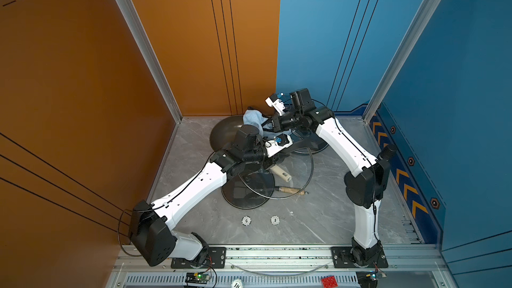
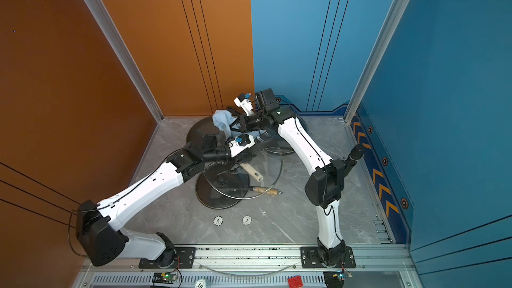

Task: Wipe the pot lid with a cloth
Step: Wipe the pot lid.

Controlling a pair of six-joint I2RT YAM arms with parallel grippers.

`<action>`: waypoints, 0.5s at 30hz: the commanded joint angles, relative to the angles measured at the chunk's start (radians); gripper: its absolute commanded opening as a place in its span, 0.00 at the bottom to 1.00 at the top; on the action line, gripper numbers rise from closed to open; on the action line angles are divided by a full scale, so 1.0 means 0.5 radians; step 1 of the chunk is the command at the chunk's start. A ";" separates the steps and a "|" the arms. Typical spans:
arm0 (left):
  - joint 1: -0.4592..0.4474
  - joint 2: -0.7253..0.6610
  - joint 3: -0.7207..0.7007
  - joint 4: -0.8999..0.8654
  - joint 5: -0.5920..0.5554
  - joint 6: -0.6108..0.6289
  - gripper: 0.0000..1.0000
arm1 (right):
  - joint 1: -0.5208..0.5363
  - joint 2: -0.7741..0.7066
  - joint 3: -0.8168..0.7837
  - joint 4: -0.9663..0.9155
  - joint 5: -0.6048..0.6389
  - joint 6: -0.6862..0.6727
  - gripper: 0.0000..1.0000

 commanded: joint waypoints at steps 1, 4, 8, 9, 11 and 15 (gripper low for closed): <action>0.043 -0.118 0.060 0.366 -0.101 0.053 0.00 | -0.089 -0.153 -0.158 -0.141 0.368 -0.041 0.00; 0.064 -0.117 0.043 0.429 -0.129 0.022 0.00 | -0.172 -0.235 -0.287 -0.136 0.495 -0.011 0.00; 0.103 -0.126 0.026 0.483 -0.154 -0.021 0.00 | -0.288 -0.343 -0.457 -0.124 0.561 0.000 0.00; 0.113 -0.126 0.025 0.484 -0.164 -0.027 0.00 | -0.315 -0.371 -0.500 -0.113 0.561 0.006 0.00; 0.127 -0.133 0.021 0.497 -0.192 -0.033 0.00 | -0.350 -0.435 -0.589 -0.089 0.558 0.014 0.00; 0.158 -0.145 -0.009 0.589 -0.232 -0.104 0.00 | -0.373 -0.555 -0.748 0.006 0.496 0.068 0.00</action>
